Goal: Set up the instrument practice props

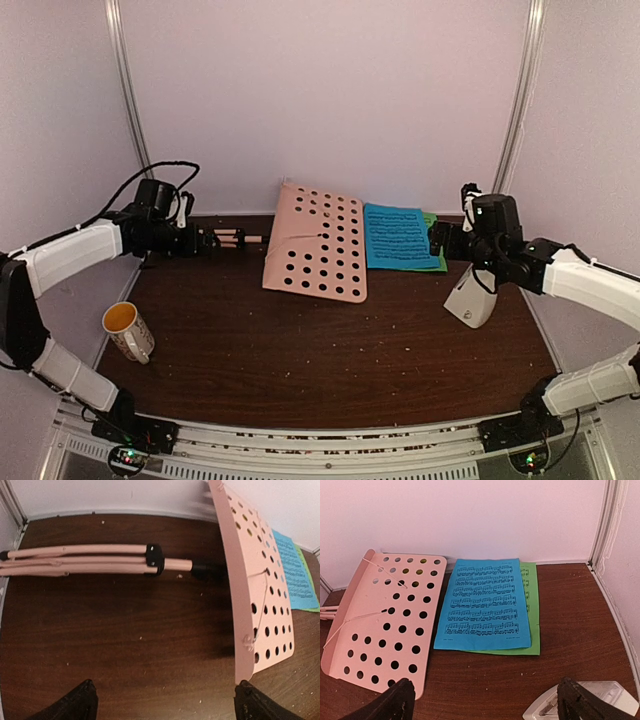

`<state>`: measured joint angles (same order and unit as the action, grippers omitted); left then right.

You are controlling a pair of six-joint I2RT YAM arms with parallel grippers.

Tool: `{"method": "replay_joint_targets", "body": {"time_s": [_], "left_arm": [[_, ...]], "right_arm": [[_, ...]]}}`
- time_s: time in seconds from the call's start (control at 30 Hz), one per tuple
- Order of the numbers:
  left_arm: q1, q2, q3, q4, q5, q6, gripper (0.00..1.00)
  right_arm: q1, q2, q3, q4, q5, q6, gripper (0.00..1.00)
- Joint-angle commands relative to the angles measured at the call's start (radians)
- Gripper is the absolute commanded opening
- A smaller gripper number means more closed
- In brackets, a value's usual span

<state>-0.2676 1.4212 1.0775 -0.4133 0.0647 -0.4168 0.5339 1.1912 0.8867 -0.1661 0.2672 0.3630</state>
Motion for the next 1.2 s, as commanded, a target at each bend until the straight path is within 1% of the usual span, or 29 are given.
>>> {"method": "replay_joint_targets", "body": {"time_s": [0.0, 0.1, 0.2, 0.4, 0.47, 0.6, 0.93, 1.17], "left_arm": [[-0.019, 0.077, 0.156, 0.048, 0.006, 0.008, 0.98], [-0.038, 0.174, 0.289, 0.0, -0.015, 0.002, 0.97], [-0.065, 0.282, 0.418, -0.038, -0.042, -0.005, 0.95], [-0.146, 0.449, 0.631, -0.102, -0.128, -0.004, 0.92], [-0.164, 0.491, 0.677, -0.112, -0.149, -0.006, 0.91], [-0.193, 0.579, 0.779, -0.169, -0.236, -0.005, 0.87], [-0.239, 0.743, 0.93, -0.24, -0.335, -0.007, 0.79], [-0.26, 0.849, 1.065, -0.294, -0.399, -0.015, 0.72]], "right_arm": [[0.011, -0.041, 0.018, 0.058, 0.126, 0.013, 1.0], [0.009, -0.08, 0.007, 0.074, 0.193, 0.045, 1.0], [0.01, -0.115, -0.008, 0.115, 0.179, 0.018, 1.0], [0.008, -0.14, -0.008, 0.084, 0.218, 0.022, 1.0], [0.006, -0.146, -0.021, 0.077, 0.22, 0.026, 1.0], [-0.006, -0.15, -0.04, 0.065, 0.182, 0.064, 1.0], [-0.022, -0.106, -0.026, 0.022, 0.17, 0.188, 1.0], [-0.027, -0.096, -0.024, -0.005, 0.164, 0.212, 1.0]]}}
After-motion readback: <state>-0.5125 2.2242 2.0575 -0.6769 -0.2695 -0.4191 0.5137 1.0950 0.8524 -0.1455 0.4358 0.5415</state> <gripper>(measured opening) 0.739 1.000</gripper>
